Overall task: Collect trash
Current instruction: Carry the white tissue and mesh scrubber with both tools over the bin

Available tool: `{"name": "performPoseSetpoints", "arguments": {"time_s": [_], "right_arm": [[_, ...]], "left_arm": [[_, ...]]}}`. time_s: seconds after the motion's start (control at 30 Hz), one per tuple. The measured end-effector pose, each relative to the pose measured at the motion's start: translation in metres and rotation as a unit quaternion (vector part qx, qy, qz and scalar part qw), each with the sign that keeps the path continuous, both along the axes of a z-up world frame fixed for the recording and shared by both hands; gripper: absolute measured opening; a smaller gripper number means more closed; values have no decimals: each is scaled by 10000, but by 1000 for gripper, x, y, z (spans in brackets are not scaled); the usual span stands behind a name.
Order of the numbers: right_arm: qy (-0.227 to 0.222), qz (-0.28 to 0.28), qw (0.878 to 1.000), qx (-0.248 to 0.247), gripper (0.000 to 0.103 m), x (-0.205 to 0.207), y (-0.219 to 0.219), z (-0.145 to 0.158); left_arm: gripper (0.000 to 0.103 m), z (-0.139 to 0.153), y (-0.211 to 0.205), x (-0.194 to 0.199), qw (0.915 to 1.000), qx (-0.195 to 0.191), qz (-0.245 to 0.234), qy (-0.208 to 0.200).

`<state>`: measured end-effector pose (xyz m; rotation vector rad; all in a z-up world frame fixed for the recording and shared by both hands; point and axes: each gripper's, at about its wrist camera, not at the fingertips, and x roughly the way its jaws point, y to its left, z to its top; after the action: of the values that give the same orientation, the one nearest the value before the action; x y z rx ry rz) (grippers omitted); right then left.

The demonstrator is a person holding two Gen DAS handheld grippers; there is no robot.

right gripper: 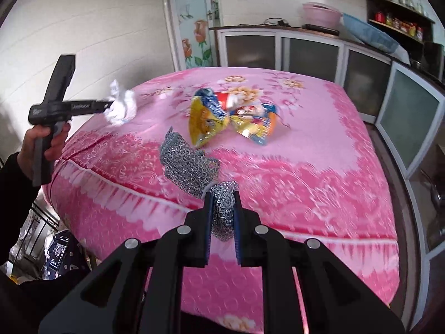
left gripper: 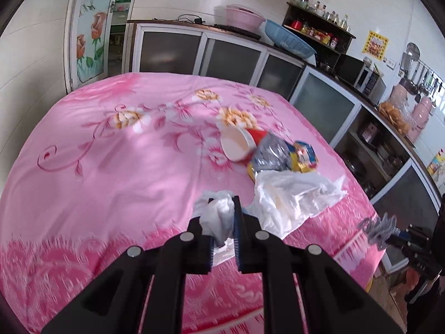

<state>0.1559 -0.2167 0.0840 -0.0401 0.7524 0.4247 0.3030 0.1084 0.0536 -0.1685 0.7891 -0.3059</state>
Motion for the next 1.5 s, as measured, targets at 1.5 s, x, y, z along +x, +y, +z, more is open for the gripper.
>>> {"name": "performPoseSetpoints", "arguments": {"time_s": [1.5], "right_arm": [[100,-4136,9103,-147,12,-216,-326,-62]], "left_arm": [[11,-19,-479,-102,8993,109,-4372,9]]}}
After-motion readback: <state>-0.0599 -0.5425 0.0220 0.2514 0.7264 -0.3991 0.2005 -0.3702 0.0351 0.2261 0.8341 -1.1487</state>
